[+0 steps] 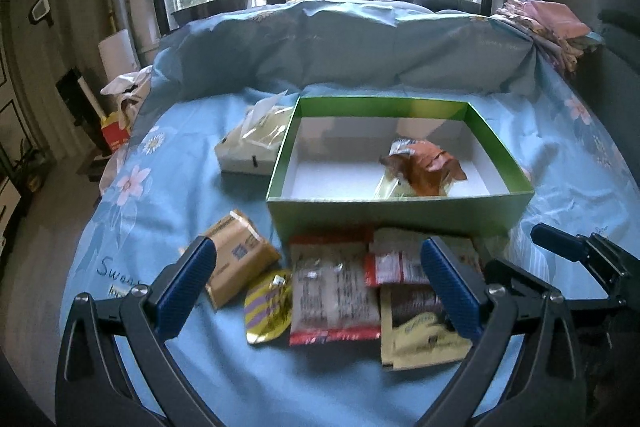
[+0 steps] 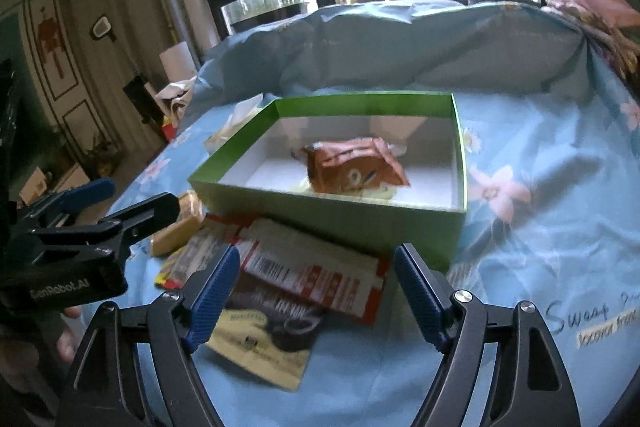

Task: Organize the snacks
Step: 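Move the right tool back to the red-white snack packet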

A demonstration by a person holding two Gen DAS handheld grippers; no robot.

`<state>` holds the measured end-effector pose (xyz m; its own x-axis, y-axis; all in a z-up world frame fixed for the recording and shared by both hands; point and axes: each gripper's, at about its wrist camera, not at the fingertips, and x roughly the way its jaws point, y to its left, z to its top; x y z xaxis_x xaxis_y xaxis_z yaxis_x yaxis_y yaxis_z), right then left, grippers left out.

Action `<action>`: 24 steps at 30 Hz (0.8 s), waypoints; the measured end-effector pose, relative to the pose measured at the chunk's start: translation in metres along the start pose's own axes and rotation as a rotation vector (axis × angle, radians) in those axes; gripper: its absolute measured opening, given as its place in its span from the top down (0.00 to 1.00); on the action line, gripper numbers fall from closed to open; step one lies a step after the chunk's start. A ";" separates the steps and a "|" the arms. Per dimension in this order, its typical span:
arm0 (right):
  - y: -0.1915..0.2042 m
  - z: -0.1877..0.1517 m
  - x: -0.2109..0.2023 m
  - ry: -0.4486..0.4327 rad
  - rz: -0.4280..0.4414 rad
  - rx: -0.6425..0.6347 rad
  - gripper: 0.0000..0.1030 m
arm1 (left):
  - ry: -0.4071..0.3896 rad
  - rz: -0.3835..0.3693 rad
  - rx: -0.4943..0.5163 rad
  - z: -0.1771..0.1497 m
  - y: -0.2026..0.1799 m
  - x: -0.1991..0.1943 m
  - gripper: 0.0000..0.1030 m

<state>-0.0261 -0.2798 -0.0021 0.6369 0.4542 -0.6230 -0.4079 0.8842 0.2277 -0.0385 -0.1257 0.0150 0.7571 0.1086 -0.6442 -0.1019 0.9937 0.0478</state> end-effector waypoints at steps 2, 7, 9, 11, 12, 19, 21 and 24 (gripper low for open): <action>0.000 -0.006 -0.001 0.013 0.007 0.005 0.22 | 0.008 -0.006 -0.020 -0.006 0.006 -0.003 0.00; 0.001 -0.012 0.000 0.040 0.055 0.003 0.22 | 0.061 -0.048 -0.083 -0.018 0.025 0.000 0.00; 0.001 -0.015 0.003 0.057 0.080 0.003 0.22 | 0.083 -0.071 -0.104 -0.022 0.032 0.003 0.00; 0.002 -0.019 0.005 0.074 0.104 0.002 0.22 | 0.102 -0.099 -0.117 -0.026 0.034 0.004 0.00; 0.003 -0.021 0.007 0.083 0.113 -0.002 0.22 | 0.112 -0.113 -0.123 -0.029 0.035 0.006 0.00; 0.008 -0.034 0.017 0.149 0.159 -0.036 0.22 | 0.191 -0.272 -0.127 -0.048 0.027 0.013 0.01; 0.009 -0.036 0.018 0.161 0.172 -0.049 0.22 | 0.209 -0.338 -0.141 -0.051 0.027 0.012 0.01; 0.007 -0.039 0.019 0.165 0.156 -0.063 0.22 | 0.219 -0.411 -0.161 -0.052 0.026 0.010 0.02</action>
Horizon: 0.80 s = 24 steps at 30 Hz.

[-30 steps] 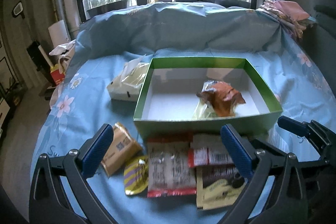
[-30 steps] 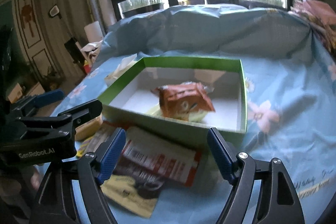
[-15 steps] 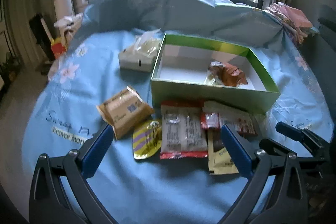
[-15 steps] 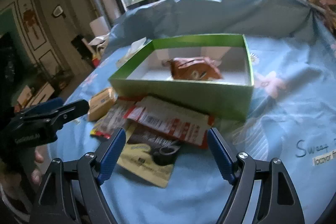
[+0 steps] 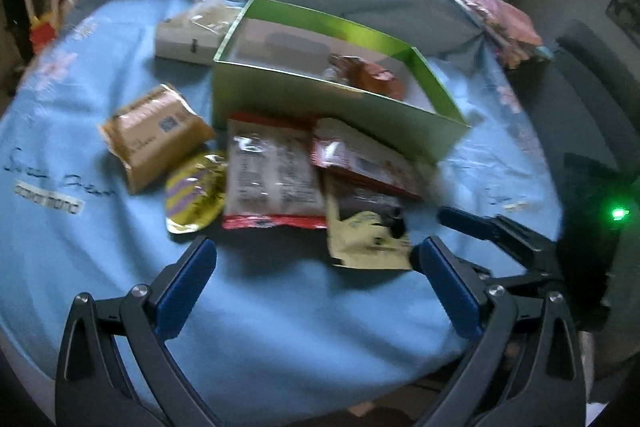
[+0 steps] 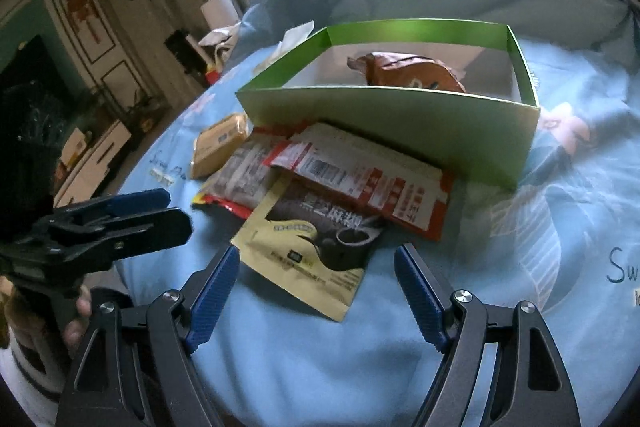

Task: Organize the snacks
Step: 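Move the right tool back to the red-white snack packet, then grasp the red-white snack packet with the right gripper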

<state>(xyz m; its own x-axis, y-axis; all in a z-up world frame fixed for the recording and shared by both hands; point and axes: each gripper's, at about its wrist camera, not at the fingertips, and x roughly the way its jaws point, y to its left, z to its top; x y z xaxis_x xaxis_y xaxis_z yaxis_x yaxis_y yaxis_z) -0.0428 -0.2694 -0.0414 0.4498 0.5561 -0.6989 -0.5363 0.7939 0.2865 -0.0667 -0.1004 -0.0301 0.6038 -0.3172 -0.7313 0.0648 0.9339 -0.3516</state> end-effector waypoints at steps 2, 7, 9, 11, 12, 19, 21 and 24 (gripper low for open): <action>-0.002 0.000 -0.002 -0.008 -0.020 -0.002 0.22 | -0.005 -0.039 0.001 0.004 -0.003 -0.002 0.02; -0.017 0.002 -0.001 0.000 -0.014 0.031 0.22 | 0.000 -0.182 -0.020 0.023 -0.009 0.003 0.05; -0.025 0.004 0.001 0.002 0.003 0.051 0.22 | 0.004 -0.201 -0.016 0.032 -0.011 0.010 0.10; -0.034 0.007 0.003 0.004 0.004 0.071 0.22 | 0.014 -0.201 -0.010 0.041 -0.013 0.018 0.13; -0.038 0.008 0.003 0.001 0.005 0.081 0.22 | 0.022 -0.209 -0.009 0.045 -0.013 0.023 0.17; -0.060 0.010 0.010 -0.008 0.047 0.165 0.23 | 0.066 -0.224 -0.003 0.064 -0.017 0.053 0.27; -0.063 0.011 0.013 -0.004 0.069 0.180 0.26 | 0.078 -0.222 0.008 0.066 -0.019 0.059 0.29; -0.064 0.015 0.018 0.002 0.077 0.175 0.27 | 0.084 -0.220 0.015 0.068 -0.020 0.065 0.33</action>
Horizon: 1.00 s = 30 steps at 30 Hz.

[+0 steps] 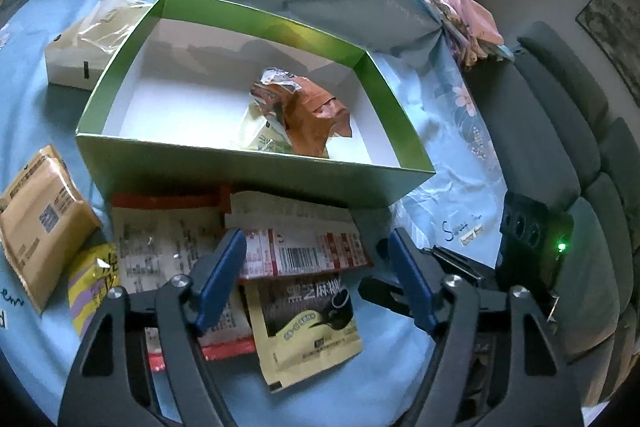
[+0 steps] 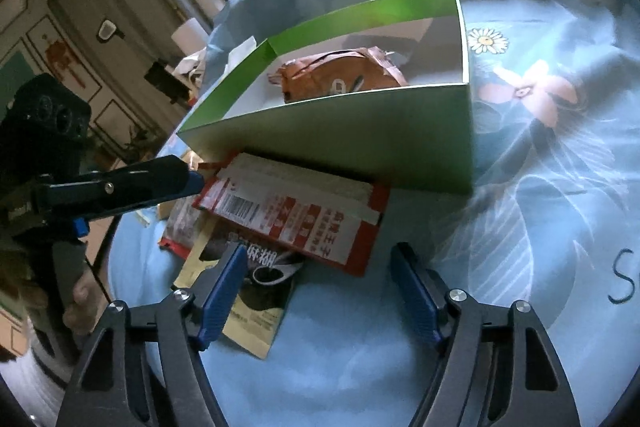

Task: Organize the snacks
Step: 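Grasp the red-white snack packet with the right gripper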

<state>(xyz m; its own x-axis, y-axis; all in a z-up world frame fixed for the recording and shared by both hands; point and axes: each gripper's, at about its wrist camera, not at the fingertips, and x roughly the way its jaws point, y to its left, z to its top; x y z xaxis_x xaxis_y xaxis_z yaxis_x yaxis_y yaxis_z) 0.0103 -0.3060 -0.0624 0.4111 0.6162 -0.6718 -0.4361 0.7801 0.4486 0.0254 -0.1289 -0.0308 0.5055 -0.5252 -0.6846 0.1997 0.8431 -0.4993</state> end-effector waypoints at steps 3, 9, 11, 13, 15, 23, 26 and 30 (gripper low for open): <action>0.001 0.005 0.007 0.015 -0.002 -0.011 0.27 | 0.011 -0.012 -0.008 0.004 0.004 0.005 0.38; -0.003 0.012 0.017 0.035 0.016 0.002 0.28 | 0.043 -0.024 -0.050 0.004 0.019 0.013 0.45; -0.005 0.014 0.019 0.037 0.022 0.002 0.28 | 0.040 -0.037 -0.064 0.004 0.021 0.012 0.46; -0.005 0.014 0.019 0.034 0.025 0.003 0.28 | 0.041 -0.045 -0.074 0.003 0.023 0.009 0.49; -0.004 0.012 0.018 0.030 -0.001 -0.011 0.36 | 0.027 -0.020 -0.101 0.002 0.029 0.004 0.54; -0.009 0.012 0.016 0.027 -0.002 0.017 0.46 | 0.058 0.018 -0.107 0.004 0.029 -0.001 0.55; -0.008 0.012 0.016 0.027 -0.005 0.012 0.47 | 0.045 0.056 -0.119 0.006 0.029 -0.006 0.48; -0.010 0.013 0.016 0.027 0.001 0.023 0.48 | 0.039 0.074 -0.147 0.006 0.040 -0.011 0.42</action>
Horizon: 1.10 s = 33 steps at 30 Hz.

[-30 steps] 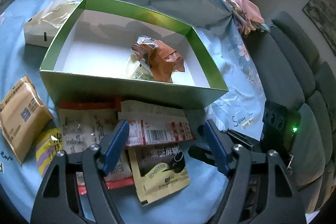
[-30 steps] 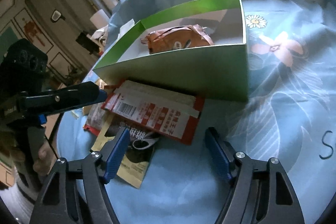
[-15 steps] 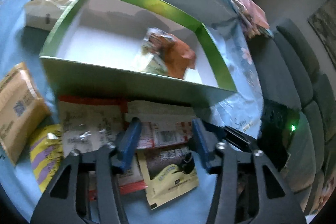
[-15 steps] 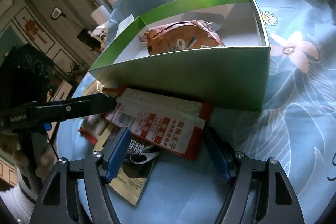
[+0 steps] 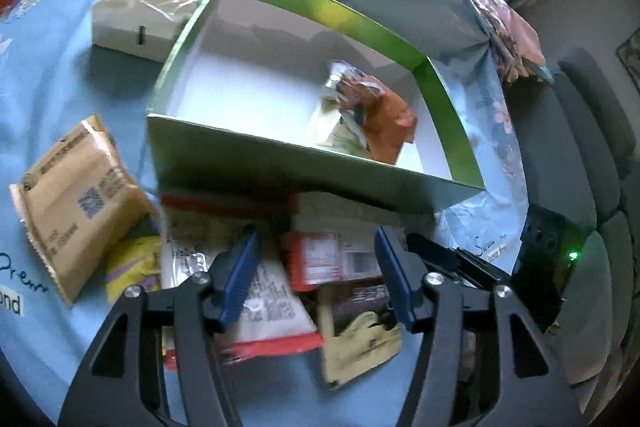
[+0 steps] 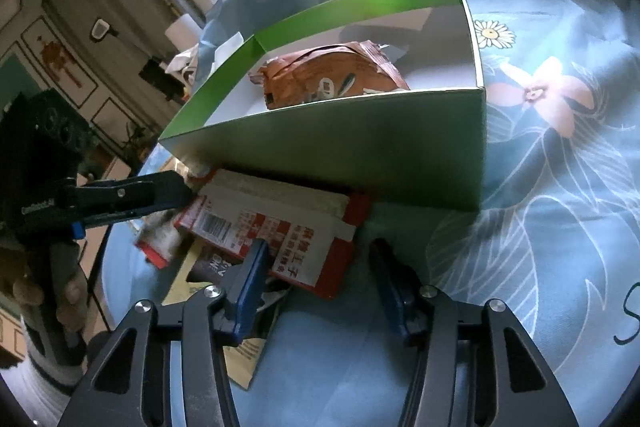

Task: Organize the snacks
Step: 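Grasp the red-white snack packet with the right gripper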

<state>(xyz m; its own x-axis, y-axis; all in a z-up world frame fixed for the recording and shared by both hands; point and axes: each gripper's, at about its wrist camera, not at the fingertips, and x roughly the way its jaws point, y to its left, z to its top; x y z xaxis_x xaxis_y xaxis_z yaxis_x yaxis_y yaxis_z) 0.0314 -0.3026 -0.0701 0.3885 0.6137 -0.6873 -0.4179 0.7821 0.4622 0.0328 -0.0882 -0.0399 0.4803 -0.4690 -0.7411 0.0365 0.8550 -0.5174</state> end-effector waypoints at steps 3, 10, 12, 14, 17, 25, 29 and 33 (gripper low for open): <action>0.001 0.000 0.000 0.000 -0.002 -0.002 0.48 | 0.006 -0.026 -0.018 0.000 0.004 0.001 0.42; 0.001 0.000 0.003 -0.003 0.012 0.008 0.48 | 0.052 -0.035 0.031 0.000 -0.012 0.017 0.45; -0.001 0.000 0.004 -0.003 0.023 0.019 0.55 | 0.058 -0.004 0.045 -0.001 -0.015 0.021 0.53; -0.002 0.000 0.004 -0.006 0.026 0.023 0.56 | 0.055 0.026 0.050 -0.002 -0.015 0.022 0.59; -0.006 -0.001 0.003 -0.013 0.027 0.033 0.61 | 0.048 0.031 0.031 -0.002 -0.008 0.019 0.67; -0.012 -0.004 0.001 -0.022 0.061 0.078 0.93 | 0.006 -0.028 0.037 -0.005 -0.006 0.004 0.74; -0.014 -0.006 -0.006 -0.045 0.118 0.108 0.93 | -0.010 -0.028 0.034 -0.006 -0.006 -0.003 0.73; -0.013 -0.006 -0.014 -0.079 0.184 0.128 0.93 | -0.035 -0.035 0.038 -0.006 -0.008 -0.013 0.73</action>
<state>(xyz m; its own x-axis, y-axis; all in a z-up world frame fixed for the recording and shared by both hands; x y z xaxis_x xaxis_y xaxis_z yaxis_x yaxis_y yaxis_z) 0.0268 -0.3224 -0.0695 0.3805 0.7495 -0.5417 -0.3821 0.6609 0.6459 0.0210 -0.0902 -0.0281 0.5085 -0.4910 -0.7074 0.0868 0.8466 -0.5252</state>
